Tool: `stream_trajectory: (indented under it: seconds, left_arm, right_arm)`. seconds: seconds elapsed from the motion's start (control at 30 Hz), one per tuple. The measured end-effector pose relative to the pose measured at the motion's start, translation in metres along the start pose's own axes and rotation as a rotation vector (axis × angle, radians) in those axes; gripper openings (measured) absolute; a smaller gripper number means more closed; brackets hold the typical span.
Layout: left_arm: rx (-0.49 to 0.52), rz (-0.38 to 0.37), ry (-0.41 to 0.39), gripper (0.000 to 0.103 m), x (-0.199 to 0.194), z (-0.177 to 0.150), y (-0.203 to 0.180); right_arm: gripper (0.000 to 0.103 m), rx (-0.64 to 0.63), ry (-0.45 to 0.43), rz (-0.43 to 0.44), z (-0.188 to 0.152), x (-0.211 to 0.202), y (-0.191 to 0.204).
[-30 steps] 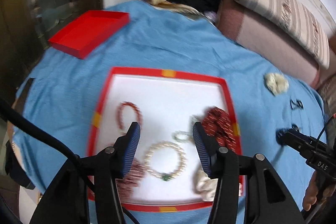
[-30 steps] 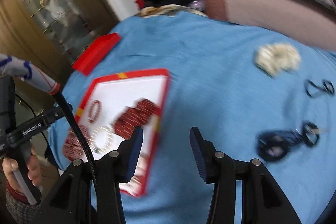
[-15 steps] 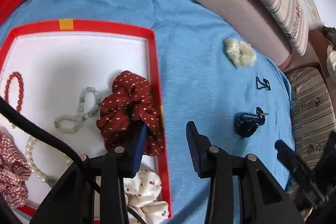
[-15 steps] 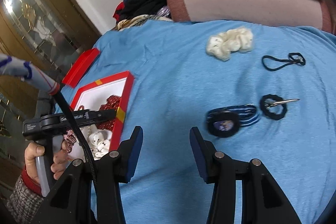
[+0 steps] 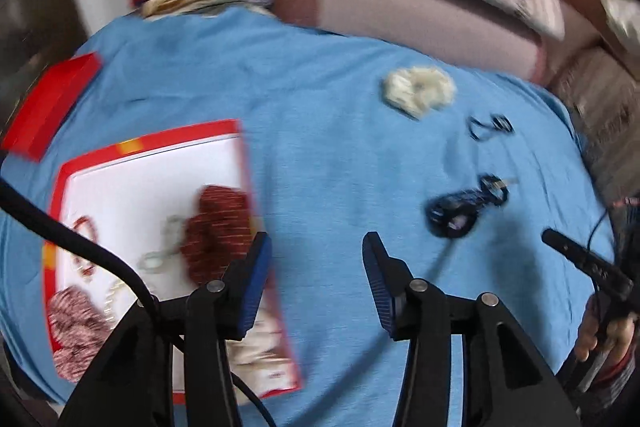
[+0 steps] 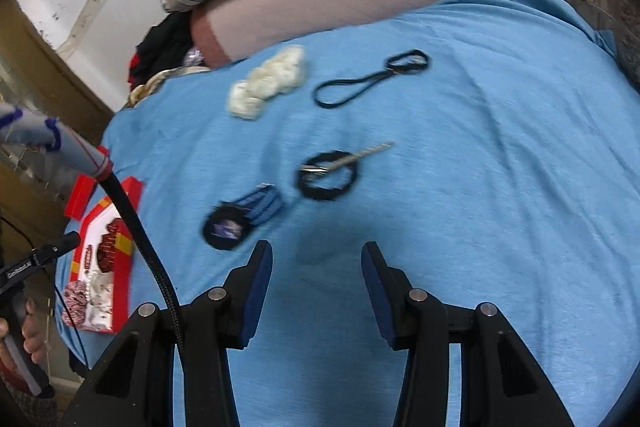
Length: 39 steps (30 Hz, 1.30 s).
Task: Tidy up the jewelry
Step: 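Grasp the thick black hair tie with the left tool while the right grasps the thin black hair tie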
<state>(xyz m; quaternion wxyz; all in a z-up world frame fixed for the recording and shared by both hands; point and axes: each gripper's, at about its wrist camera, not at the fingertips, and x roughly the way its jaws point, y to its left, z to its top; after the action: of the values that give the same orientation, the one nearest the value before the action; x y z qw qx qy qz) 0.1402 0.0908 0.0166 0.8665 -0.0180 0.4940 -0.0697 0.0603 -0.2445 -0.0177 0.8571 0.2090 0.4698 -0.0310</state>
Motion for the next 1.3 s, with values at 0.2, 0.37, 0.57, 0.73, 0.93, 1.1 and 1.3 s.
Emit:
stream_trajectory:
  seconds: [0.2,0.37,0.57,0.73,0.93,1.1,1.3]
  left_arm:
    - [0.087,-0.096,0.053,0.046,0.046,-0.002,-0.065]
    - [0.127,-0.129,0.074,0.046,0.09,0.006,-0.1]
    - [0.19,-0.211,0.081,0.047,0.119,0.016,-0.127]
    - [0.251,-0.264,0.147,0.012,0.122,0.007,-0.134]
    - [0.313,-0.251,0.106,0.027,0.121,0.002,-0.137]
    - [0.298,-0.296,0.084,0.051,0.127,0.012,-0.141]
    - [0.257,-0.321,0.093,0.033,0.136,0.016,-0.142]
  right_arm:
    - [0.05,-0.002,-0.001,-0.002,0.001,0.005,-0.009]
    - [0.05,0.014,0.0,0.008,0.007,0.015,-0.017]
    - [0.05,0.027,0.002,0.011,0.009,0.02,-0.025]
    - [0.05,0.03,0.009,0.022,0.012,0.029,-0.025]
    - [0.05,0.053,0.005,0.036,0.019,0.038,-0.025]
    - [0.05,0.021,0.014,0.02,0.031,0.051,-0.02]
    - [0.05,0.013,0.04,0.004,0.045,0.076,-0.017]
